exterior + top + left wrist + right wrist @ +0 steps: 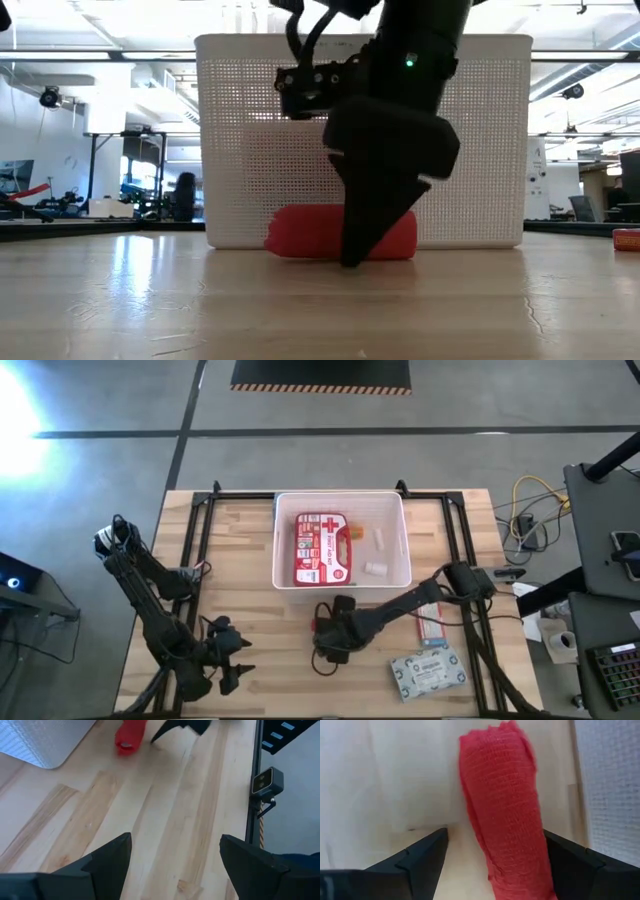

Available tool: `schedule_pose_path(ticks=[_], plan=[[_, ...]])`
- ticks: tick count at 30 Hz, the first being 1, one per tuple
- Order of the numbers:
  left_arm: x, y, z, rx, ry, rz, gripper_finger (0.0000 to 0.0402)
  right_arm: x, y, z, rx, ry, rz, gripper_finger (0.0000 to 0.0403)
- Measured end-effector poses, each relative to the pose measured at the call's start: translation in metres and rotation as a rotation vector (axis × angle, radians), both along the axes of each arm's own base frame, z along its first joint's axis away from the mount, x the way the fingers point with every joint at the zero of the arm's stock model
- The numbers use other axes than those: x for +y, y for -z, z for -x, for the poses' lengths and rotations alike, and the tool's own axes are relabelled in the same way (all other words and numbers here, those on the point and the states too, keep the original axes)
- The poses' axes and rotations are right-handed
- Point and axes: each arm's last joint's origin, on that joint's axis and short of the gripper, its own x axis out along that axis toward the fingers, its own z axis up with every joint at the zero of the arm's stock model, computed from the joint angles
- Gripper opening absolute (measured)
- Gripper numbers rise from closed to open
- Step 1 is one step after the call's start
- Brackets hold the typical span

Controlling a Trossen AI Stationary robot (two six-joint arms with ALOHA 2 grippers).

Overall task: Pick & place medical supplies in basket/bin
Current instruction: Put the red bandage into the white basket, then adjust the white basket

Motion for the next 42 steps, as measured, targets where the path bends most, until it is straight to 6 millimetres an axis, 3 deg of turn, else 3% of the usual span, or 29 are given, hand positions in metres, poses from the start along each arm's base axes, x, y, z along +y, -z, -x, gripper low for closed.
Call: schedule_pose_path(ticks=[4, 8, 14, 17, 21, 24, 28, 30, 33, 36, 39, 42], plan=[[0.0, 0.0, 0.0, 0.001, -0.011, 0.013, 0.0281, 0.001, 0.002, -0.002, 0.011, 0.033, -0.042, 0.0273], [0.0, 0.0, 0.0, 0.006, -0.012, 0.007, 0.0281, 0.003, -0.006, -0.002, 0.0, 0.025, -0.076, 0.0226], [0.003, 0.002, 0.002, 0.027, -0.011, -0.028, 0.0281, 0.005, -0.023, -0.001, 0.009, -0.004, -0.093, 0.0099], [0.004, 0.003, 0.003, 0.034, -0.011, -0.039, 0.0281, 0.005, -0.042, -0.004, -0.004, -0.038, -0.12, 0.0037], [0.004, 0.003, 0.003, 0.035, -0.01, -0.041, 0.0281, 0.009, -0.105, -0.003, -0.171, -0.041, -0.111, 0.0038], [0.004, 0.003, 0.003, 0.037, -0.01, -0.044, 0.0281, 0.002, -0.166, 0.012, -0.356, 0.034, 0.118, 0.0038], [0.005, 0.003, 0.003, 0.038, -0.01, -0.047, 0.0281, -0.032, -0.242, 0.043, -0.606, 0.283, 0.471, 0.0041], [0.005, 0.003, 0.003, 0.038, -0.01, -0.047, 0.0281, -0.066, -0.265, 0.057, -0.619, 0.397, 0.392, 0.0055], [0.006, 0.003, 0.003, 0.025, -0.02, -0.065, 0.0281, -0.13, -0.262, 0.07, -0.398, 0.52, 0.087, 0.01], [0.007, 0.003, 0.003, 0.01, -0.018, -0.104, 0.0281, -0.176, -0.234, 0.077, -0.179, 0.602, 0.091, 0.0162], [0.007, 0.003, 0.003, 0.009, -0.011, -0.112, 0.0281, -0.197, -0.227, 0.086, -0.11, 0.655, -0.023, 0.0224], [0.007, 0.003, 0.003, 0.008, -0.017, -0.106, 0.0281, -0.197, -0.23, 0.088, -0.137, 0.61, -0.094, 0.0275]])
